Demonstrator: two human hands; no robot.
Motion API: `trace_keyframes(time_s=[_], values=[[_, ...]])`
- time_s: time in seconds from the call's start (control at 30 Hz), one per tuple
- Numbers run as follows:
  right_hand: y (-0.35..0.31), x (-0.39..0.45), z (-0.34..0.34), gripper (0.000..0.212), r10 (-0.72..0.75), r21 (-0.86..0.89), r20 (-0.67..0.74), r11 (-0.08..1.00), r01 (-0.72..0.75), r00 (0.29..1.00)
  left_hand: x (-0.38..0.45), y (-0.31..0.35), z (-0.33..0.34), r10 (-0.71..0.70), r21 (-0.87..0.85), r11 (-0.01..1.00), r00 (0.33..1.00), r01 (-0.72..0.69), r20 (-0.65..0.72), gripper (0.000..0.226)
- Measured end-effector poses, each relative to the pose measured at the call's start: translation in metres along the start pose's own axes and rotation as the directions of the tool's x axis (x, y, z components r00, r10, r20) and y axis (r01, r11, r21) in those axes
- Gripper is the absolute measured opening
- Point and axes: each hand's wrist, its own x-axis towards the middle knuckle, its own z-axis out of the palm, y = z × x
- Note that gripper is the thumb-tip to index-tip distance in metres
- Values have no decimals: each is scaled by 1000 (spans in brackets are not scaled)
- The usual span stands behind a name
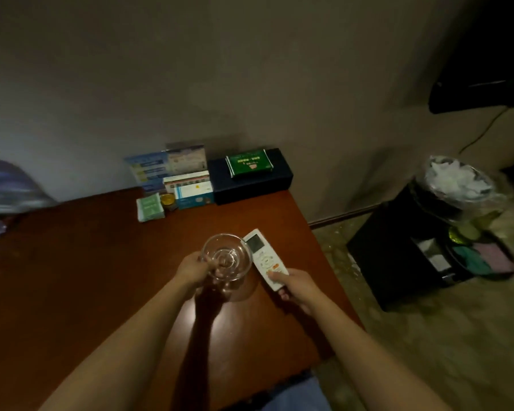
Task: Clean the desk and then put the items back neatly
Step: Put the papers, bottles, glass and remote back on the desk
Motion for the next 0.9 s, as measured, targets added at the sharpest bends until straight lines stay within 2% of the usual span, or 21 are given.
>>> trace_keyframes(time_s=[0.23,0.5,0.63,0.73,0.9], values=[[-3,53,-34,21,33,-27,-99,999,-35,995,25,1,29,-99,-35,994,995,100,17,6],[-9,94,-38,28,56,13,-119,998,-54,991,58,9,36,-154,-163,976,987,146,-39,5],[-6,105,-40,33,2,-182,-170,983,-34,985,79,10,43,-179,-155,974,982,167,-68,3],[-2,110,-40,37,-52,-324,-210,946,-20,976,90,11,54,-160,-147,977,987,153,-34,5],[-7,116,-35,55,-125,-513,-248,858,-21,961,104,13,66,-145,-175,974,989,142,-6,6]])
